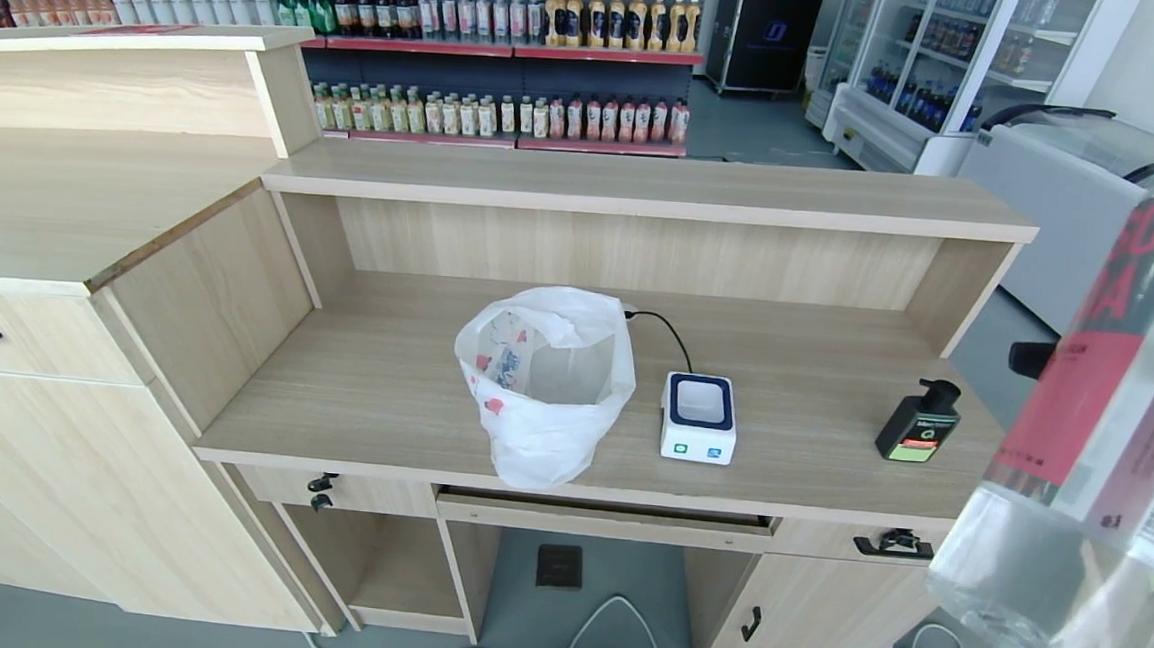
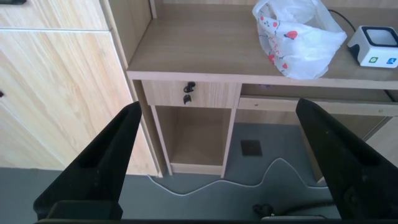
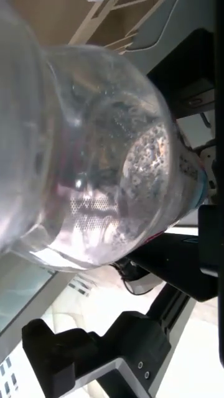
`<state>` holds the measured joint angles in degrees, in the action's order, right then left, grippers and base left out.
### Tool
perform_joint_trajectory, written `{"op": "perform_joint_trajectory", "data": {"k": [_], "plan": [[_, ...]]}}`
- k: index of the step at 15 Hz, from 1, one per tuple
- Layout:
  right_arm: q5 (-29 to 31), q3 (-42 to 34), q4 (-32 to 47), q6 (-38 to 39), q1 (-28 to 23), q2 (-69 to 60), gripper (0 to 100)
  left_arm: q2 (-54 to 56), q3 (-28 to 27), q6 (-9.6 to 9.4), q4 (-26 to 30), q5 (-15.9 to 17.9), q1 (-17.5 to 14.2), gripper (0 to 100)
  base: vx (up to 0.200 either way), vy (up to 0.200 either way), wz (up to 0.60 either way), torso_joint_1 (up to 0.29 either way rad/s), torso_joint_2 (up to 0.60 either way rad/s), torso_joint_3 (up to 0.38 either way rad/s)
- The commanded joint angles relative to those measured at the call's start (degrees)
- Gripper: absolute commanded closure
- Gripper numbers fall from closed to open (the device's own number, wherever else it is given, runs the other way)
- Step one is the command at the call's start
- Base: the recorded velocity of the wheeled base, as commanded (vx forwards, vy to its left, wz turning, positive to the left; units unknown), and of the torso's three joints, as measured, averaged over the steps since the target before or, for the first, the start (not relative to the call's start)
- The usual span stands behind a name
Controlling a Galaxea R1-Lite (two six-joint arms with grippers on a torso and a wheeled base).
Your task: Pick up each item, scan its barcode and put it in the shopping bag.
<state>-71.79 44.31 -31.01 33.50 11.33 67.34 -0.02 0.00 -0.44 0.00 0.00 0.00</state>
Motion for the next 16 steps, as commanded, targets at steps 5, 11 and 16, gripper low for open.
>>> {"op": "perform_joint_trajectory", "data": {"k": [5, 11, 16], "plan": [[-1.77, -2.65, 0.16, -1.77, 0.10, -1.77, 100, 0.02, 0.00, 0.00, 0.00, 0.00, 0.00, 0, 0.000, 0.000, 0.00, 0.000, 0.00, 0.000], [-1.51, -3.62, 0.25, -1.77, -0.34, -3.09, 100, 0.02, 0.00, 0.00, 0.00, 0.00, 0.00, 0, 0.000, 0.000, 0.00, 0.000, 0.00, 0.000], [-1.33, -3.62, 0.34, -1.86, -1.31, -3.27, 100, 0.02, 0.00, 0.00, 0.00, 0.00, 0.00, 0, 0.000, 0.000, 0.00, 0.000, 0.00, 0.000]]}}
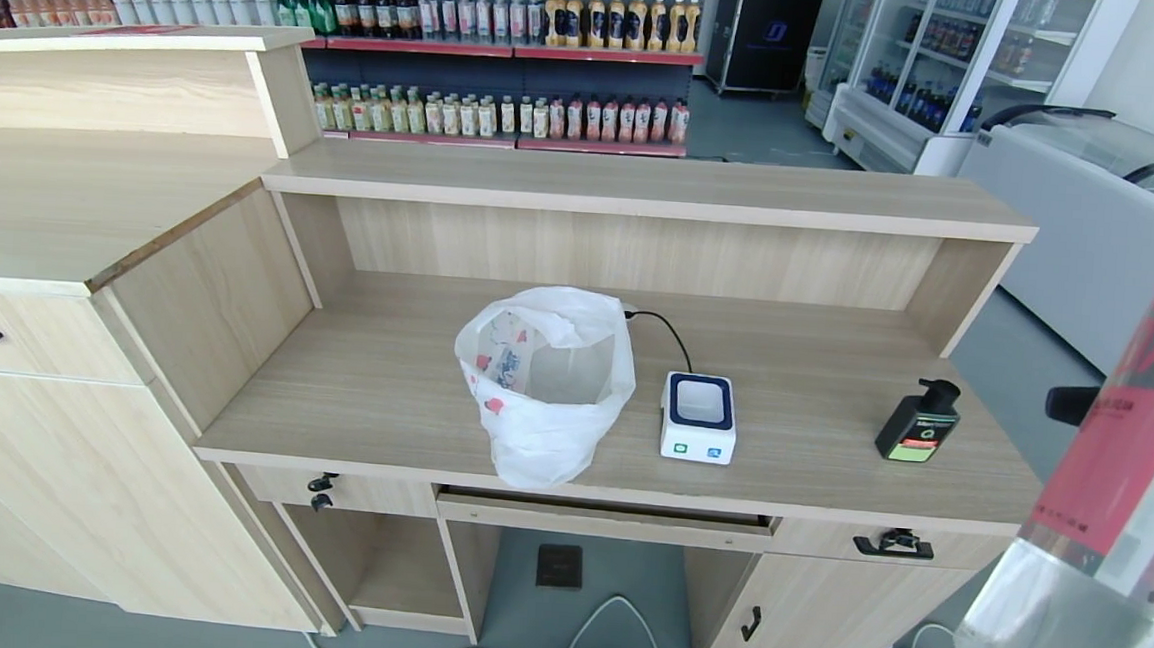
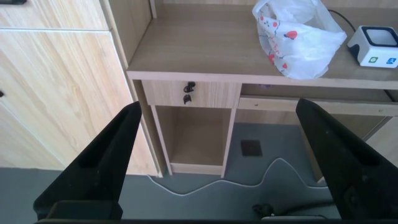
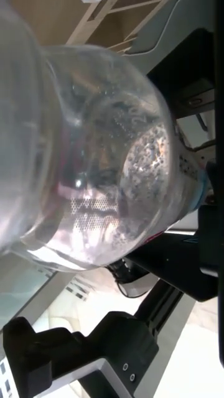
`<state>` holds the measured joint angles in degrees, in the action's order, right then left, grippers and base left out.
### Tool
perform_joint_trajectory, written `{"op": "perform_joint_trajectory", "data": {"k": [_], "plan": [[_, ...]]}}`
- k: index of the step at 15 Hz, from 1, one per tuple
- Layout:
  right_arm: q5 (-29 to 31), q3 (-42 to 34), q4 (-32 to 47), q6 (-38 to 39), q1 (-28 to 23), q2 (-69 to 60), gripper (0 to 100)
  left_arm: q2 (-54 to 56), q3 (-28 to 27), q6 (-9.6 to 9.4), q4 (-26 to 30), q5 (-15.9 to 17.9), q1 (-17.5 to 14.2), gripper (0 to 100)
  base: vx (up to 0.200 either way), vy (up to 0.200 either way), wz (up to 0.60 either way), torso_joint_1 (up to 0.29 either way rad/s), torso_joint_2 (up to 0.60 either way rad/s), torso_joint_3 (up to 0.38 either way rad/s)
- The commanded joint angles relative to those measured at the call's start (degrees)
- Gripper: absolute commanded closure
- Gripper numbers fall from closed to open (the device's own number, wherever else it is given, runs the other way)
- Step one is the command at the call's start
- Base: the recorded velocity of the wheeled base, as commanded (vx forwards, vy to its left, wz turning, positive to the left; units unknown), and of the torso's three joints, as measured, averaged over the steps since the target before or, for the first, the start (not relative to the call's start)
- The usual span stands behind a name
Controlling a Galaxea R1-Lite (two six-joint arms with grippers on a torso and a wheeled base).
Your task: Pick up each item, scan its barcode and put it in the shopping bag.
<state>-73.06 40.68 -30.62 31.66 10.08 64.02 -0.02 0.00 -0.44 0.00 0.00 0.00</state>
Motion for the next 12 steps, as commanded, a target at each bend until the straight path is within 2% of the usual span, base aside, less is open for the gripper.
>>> {"op": "perform_joint_trajectory", "data": {"k": [1, 4, 9, 10, 12], "plan": [[0.02, -0.07, -0.14, -0.02, -0.15, -0.04, 100, 0.02, 0.00, 0.00, 0.00, 0.00, 0.00, 0, 0.000, 0.000, 0.00, 0.000, 0.00, 0.000], [1.87, -0.34, -0.40, -0.99, -4.98, 1.45, 100, 0.02, 0.00, 0.00, 0.00, 0.00, 0.00, 0, 0.000, 0.000, 0.00, 0.000, 0.00, 0.000], [25.42, -2.27, -2.95, -21.11, -12.10, 11.56, 100, 0.02, 0.00, 0.00, 0.00, 0.00, 0.00, 0, 0.000, 0.000, 0.00, 0.000, 0.00, 0.000], [29.46, -4.73, -8.93, -26.30, -15.71, 15.78, 100, 0.02, 0.00, 0.00, 0.00, 0.00, 0.00, 0, 0.000, 0.000, 0.00, 0.000, 0.00, 0.000], [32.63, -5.70, -13.23, -33.42, -19.57, 20.35, 100, 0.02, 0.00, 0.00, 0.00, 0.00, 0.00, 0, 0.000, 0.000, 0.00, 0.000, 0.00, 0.000]]}}
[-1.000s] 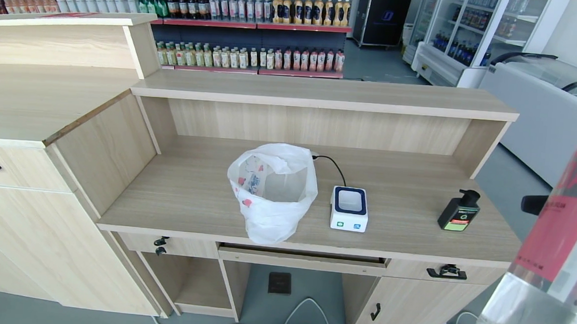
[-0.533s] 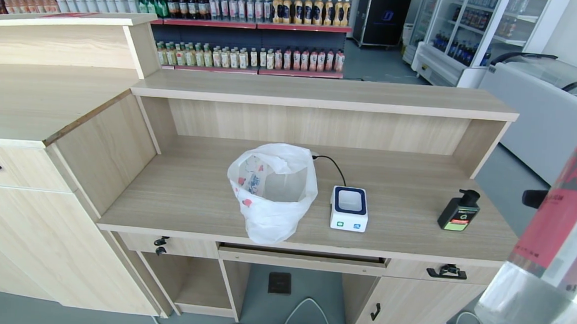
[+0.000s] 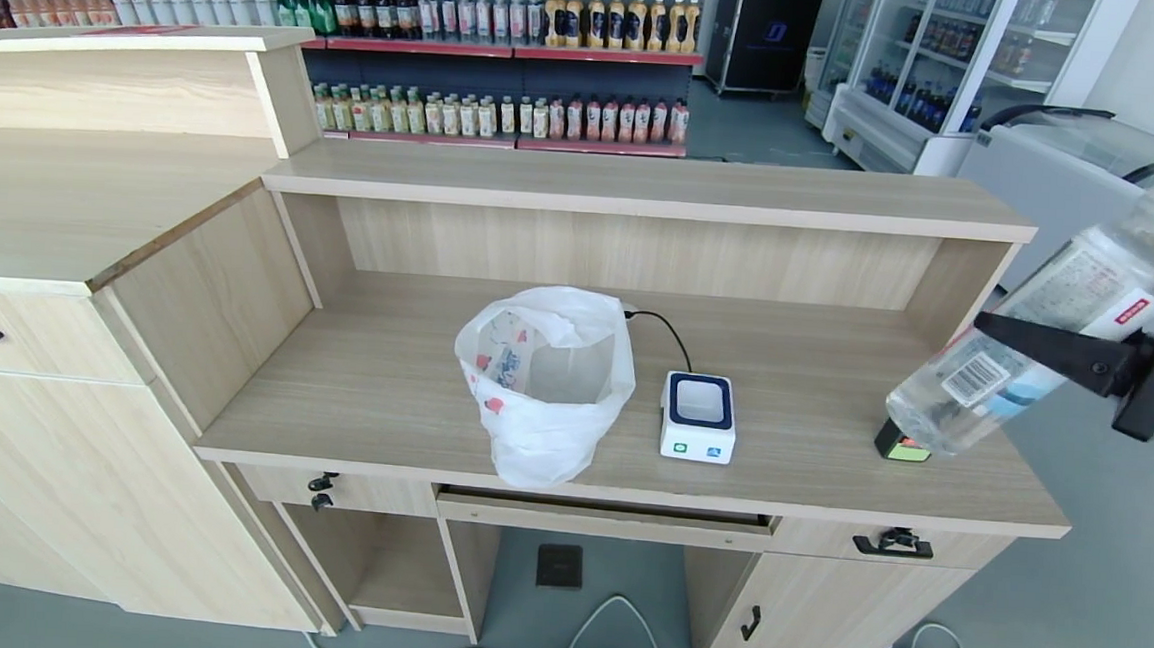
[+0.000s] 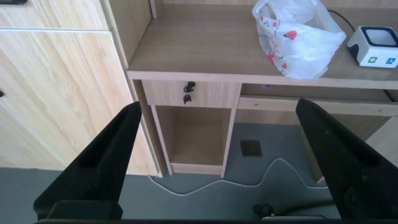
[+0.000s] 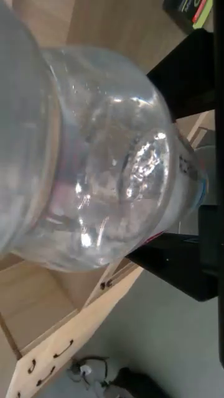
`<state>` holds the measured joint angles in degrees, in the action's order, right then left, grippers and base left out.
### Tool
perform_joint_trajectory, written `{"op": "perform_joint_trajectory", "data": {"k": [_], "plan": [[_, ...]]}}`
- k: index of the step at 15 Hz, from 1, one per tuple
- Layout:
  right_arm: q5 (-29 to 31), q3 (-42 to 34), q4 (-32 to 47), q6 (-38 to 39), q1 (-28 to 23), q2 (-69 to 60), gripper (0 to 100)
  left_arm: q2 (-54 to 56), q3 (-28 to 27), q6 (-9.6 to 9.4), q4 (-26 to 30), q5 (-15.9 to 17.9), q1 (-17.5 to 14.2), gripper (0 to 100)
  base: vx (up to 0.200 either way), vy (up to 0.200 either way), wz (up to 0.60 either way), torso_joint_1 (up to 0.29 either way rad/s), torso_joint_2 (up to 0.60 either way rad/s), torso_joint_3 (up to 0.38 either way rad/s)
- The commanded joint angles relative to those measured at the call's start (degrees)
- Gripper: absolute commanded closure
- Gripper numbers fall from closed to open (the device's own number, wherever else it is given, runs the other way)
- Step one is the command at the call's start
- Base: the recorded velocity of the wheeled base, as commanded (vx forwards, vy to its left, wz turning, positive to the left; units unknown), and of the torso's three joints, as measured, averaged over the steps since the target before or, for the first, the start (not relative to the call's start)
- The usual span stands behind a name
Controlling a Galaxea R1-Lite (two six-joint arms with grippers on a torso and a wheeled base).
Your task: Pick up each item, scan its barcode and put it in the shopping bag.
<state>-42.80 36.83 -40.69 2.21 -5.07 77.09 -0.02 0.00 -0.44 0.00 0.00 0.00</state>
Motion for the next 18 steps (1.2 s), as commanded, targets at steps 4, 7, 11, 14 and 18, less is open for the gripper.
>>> {"op": "perform_joint_trajectory", "data": {"k": [4, 7, 11, 14, 18], "plan": [[3.51, 0.61, -3.17, -32.18, -13.03, 16.07, 100, 0.02, 0.00, 0.00, 0.00, 0.00, 0.00, 0, 0.000, 0.000, 0.00, 0.000, 0.00, 0.000], [3.60, 4.66, -3.34, -44.31, -15.06, 20.29, 100, 0.02, 0.00, 0.00, 0.00, 0.00, 0.00, 0, 0.000, 0.000, 0.00, 0.000, 0.00, 0.000], [3.43, 8.96, -5.63, -56.17, -15.14, 23.01, 100, 0.02, 0.00, 0.00, 0.00, 0.00, 0.00, 0, 0.000, 0.000, 0.00, 0.000, 0.00, 0.000], [3.34, 9.31, -10.37, -59.77, -15.67, 24.77, 100, 0.02, 0.00, 0.00, 0.00, 0.00, 0.00, 0, 0.000, 0.000, 0.00, 0.000, 0.00, 0.000], [3.69, 10.72, -13.54, -61.80, -15.50, 26.97, 100, 0.02, 0.00, 0.00, 0.00, 0.00, 0.00, 0, 0.000, 0.000, 0.30, -0.001, 0.00, 0.002]]}}
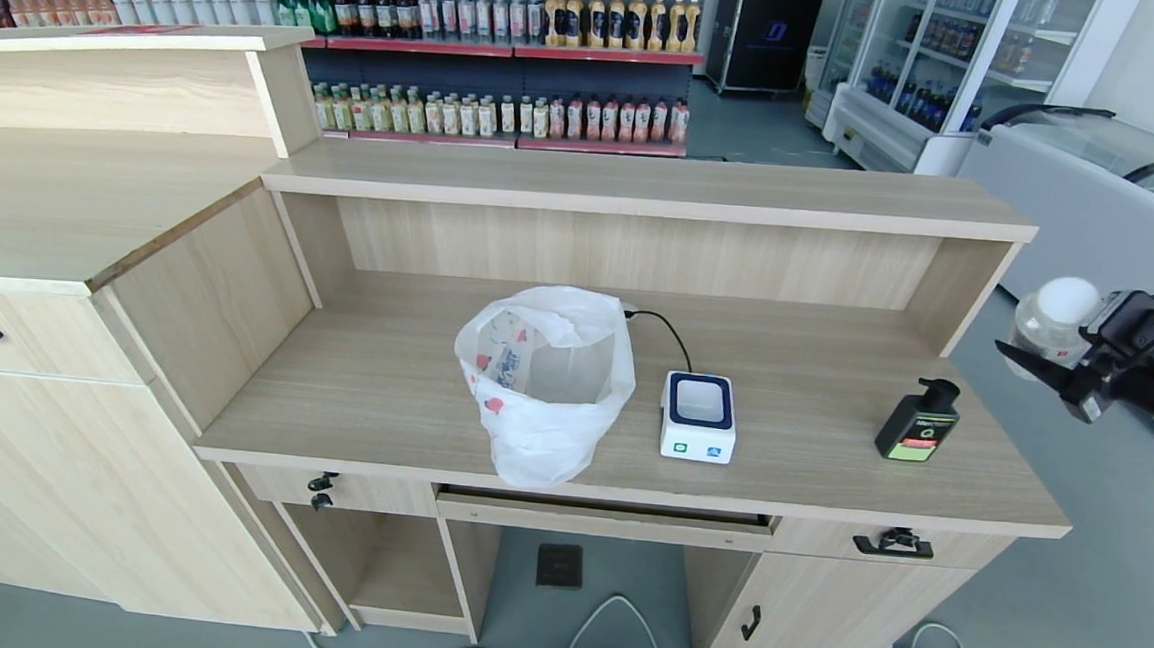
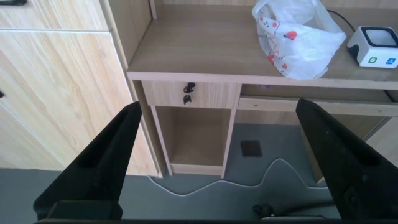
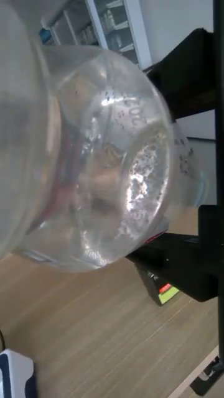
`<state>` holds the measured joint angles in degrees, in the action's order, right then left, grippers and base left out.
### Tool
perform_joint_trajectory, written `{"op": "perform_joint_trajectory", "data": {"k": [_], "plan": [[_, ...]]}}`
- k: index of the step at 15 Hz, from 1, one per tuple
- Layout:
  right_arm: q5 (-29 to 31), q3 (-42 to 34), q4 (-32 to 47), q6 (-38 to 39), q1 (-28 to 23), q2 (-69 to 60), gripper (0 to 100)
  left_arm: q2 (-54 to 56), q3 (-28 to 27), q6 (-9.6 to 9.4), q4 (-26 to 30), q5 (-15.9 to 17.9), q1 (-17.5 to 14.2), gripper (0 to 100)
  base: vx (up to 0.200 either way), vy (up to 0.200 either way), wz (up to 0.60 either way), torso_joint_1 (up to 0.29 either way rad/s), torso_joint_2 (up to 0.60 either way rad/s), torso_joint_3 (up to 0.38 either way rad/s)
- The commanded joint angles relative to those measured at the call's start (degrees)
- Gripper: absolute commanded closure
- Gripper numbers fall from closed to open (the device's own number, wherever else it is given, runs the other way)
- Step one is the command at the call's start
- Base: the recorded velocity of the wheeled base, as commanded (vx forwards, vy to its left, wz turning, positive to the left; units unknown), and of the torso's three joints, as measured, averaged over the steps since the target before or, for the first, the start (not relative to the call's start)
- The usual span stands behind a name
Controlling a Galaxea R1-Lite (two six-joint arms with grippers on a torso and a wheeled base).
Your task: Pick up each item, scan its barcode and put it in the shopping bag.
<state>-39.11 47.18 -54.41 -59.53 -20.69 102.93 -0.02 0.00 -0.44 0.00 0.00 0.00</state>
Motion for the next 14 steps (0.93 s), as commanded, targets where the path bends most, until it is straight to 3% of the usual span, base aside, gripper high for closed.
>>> {"op": "perform_joint_trajectory", "data": {"k": [1, 4, 14], "plan": [[0.00, 0.20, -1.84, -0.85, 0.38, 2.10, 100, 0.02, 0.00, 0.00, 0.00, 0.00, 0.00, 0, 0.000, 0.000, 0.60, 0.002, 0.01, 0.002], [-1.06, 1.07, -7.29, -0.85, 2.67, 5.97, 100, 0.02, 0.00, 0.00, 0.00, 0.00, 0.00, 0, 0.000, 0.000, 0.60, 0.002, 0.00, 0.001], [-11.25, 6.08, -12.30, -1.29, 11.11, 16.78, 100, 0.02, 0.00, 0.00, 0.00, 0.00, 0.00, 0, 0.000, 0.000, 0.00, 0.000, 0.00, 0.000]]}}
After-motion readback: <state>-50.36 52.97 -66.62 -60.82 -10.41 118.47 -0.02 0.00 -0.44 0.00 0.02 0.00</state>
